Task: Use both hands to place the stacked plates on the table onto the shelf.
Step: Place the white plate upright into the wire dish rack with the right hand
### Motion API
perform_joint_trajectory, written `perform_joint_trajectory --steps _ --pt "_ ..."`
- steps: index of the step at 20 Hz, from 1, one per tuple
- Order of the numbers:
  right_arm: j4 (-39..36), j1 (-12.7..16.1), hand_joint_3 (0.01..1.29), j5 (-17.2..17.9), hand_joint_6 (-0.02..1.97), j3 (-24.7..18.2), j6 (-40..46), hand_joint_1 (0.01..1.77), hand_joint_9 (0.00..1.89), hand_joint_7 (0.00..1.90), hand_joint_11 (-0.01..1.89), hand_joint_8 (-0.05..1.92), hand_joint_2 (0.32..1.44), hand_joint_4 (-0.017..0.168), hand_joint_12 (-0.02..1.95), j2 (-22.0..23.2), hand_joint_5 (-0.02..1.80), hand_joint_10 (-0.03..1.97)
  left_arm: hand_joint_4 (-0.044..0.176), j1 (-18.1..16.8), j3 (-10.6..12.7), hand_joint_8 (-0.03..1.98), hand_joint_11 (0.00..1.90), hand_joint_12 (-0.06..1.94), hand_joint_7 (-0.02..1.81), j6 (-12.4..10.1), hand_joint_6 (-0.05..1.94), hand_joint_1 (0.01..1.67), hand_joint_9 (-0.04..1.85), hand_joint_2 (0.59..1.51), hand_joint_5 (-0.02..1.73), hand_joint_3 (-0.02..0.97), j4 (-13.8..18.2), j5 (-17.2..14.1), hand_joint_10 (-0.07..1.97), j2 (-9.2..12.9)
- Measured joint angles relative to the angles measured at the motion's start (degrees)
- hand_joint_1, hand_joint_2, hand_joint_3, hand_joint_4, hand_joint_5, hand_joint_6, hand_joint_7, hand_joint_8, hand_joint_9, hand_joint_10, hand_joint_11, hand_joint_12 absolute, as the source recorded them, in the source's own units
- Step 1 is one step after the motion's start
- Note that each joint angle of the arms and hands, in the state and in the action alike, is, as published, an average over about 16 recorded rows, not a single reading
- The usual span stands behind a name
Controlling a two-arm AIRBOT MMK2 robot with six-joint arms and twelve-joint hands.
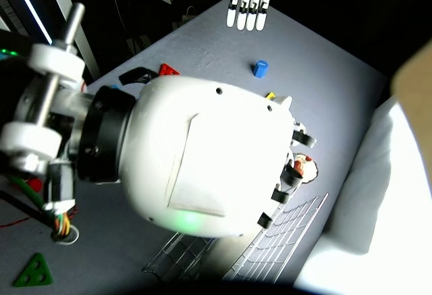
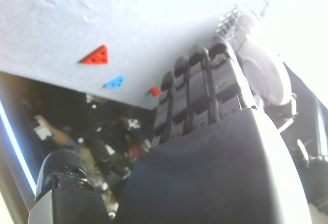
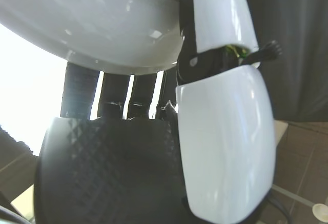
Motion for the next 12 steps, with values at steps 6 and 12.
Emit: perform_joint_trajectory --steps 6,12 --pt "0.1 -0.6 0.01 0.0 0.89 0.7 0.0 1.45 1.14 1.10 1.37 0.61 0.92 -0.008 0.08 0.5 0.96 0.79 0.005 0.0 -2.5 0.00 0.12 0.01 0.16 0.0 0.01 0.12 0.15 0.939 0.10 0.004 -0.8 2.1 0.01 0.2" --pt "0.2 -2.1 0.01 0.1 0.89 1.3 0.0 1.45 1.15 1.11 1.38 0.59 0.92 -0.008 0.06 0.9 0.96 0.78 0.005 0.0 -3.8 0.00 0.12 0.01 0.16 0.0 0.01 0.12 0.15 0.942 0.10 0.004 -1.5 3.4 0.01 0.2"
